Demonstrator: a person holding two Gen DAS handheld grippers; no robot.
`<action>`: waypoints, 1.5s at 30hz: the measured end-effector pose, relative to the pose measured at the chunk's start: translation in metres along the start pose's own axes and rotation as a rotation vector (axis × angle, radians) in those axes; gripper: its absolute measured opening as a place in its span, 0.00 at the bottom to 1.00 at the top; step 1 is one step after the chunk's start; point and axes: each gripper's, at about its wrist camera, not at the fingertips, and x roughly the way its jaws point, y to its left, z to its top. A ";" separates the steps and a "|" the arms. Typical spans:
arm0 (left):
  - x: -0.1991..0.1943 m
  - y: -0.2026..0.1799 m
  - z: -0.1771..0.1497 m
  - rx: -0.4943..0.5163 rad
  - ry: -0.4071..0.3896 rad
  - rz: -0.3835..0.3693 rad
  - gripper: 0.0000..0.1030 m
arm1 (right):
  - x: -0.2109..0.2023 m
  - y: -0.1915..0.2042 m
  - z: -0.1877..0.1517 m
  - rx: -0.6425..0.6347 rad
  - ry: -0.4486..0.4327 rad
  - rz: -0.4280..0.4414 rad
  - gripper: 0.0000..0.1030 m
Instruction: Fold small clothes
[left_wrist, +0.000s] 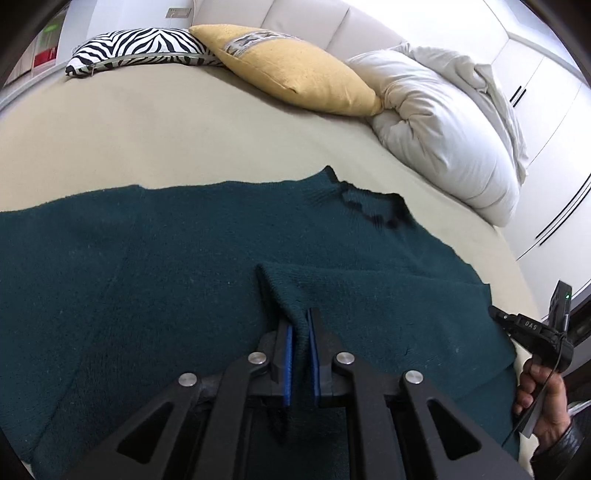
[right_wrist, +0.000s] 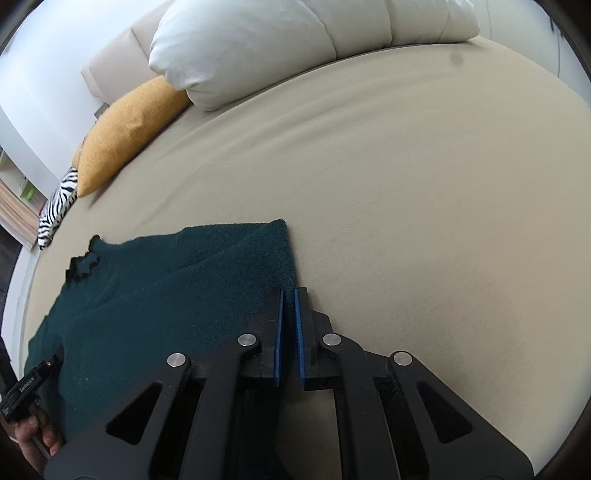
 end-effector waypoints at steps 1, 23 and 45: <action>-0.003 0.000 0.001 0.001 -0.003 -0.002 0.11 | -0.002 -0.002 0.000 0.012 0.001 0.010 0.05; -0.191 0.171 -0.049 -0.351 -0.231 0.107 0.65 | -0.125 0.113 -0.071 -0.166 -0.264 -0.058 0.59; -0.282 0.393 -0.122 -0.895 -0.379 0.123 0.13 | -0.155 0.273 -0.228 -0.260 -0.144 0.270 0.93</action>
